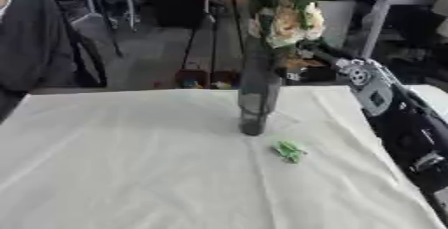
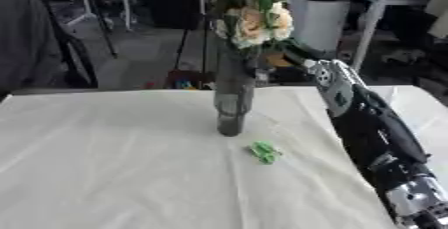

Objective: Arrange flowers into the vase.

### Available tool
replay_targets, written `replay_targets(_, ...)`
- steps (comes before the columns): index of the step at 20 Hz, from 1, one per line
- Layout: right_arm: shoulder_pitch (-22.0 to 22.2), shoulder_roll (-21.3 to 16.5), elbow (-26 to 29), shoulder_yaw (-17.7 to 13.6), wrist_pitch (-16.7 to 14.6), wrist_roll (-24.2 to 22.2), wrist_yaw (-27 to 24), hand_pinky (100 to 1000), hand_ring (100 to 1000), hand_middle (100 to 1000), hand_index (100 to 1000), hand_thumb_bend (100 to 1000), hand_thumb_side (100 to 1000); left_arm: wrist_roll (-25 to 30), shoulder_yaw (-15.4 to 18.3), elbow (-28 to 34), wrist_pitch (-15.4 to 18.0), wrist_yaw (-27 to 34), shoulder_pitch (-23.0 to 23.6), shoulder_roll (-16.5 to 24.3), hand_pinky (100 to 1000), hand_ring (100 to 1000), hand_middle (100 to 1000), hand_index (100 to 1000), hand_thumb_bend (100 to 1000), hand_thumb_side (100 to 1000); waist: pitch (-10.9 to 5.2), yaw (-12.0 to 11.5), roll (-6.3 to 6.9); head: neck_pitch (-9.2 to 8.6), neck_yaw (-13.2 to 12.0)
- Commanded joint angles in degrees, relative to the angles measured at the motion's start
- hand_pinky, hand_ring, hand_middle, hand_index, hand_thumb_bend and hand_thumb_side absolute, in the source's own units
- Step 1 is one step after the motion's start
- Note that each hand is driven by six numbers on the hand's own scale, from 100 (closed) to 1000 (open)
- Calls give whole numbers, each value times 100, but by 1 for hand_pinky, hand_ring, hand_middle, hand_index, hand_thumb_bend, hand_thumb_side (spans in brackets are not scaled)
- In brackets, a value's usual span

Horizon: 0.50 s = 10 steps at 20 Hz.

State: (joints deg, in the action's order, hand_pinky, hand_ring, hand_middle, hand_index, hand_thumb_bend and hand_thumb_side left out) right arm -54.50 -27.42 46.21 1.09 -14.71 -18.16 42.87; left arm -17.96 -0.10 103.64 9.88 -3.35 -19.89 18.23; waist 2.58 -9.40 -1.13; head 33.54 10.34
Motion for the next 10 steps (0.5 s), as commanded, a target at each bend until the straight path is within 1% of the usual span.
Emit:
replay_targets(1, -193, -133, 52, 45, -73, -60, 117, 1000, 1000, 1000, 992, 605, 815, -3, 33, 52, 21, 5, -58, 99, 755, 658, 692, 796, 605, 864, -78, -2, 7, -103, 6)
replay_targets(6, -222, -123, 99, 126, -243, -121, 444, 1000, 1000, 1000, 1000, 617, 821, -5, 43, 52, 23, 3, -51, 105, 755, 658, 691, 796, 605, 863, -91, -16, 4, -124, 17)
replay_targets(10, -208, -124, 136, 159, -391, -138, 713, 1000, 1000, 1000, 1000, 615, 827, -9, 46, 47, 26, 2, -43, 105, 755, 658, 691, 796, 605, 863, -96, -7, -1, -105, 20)
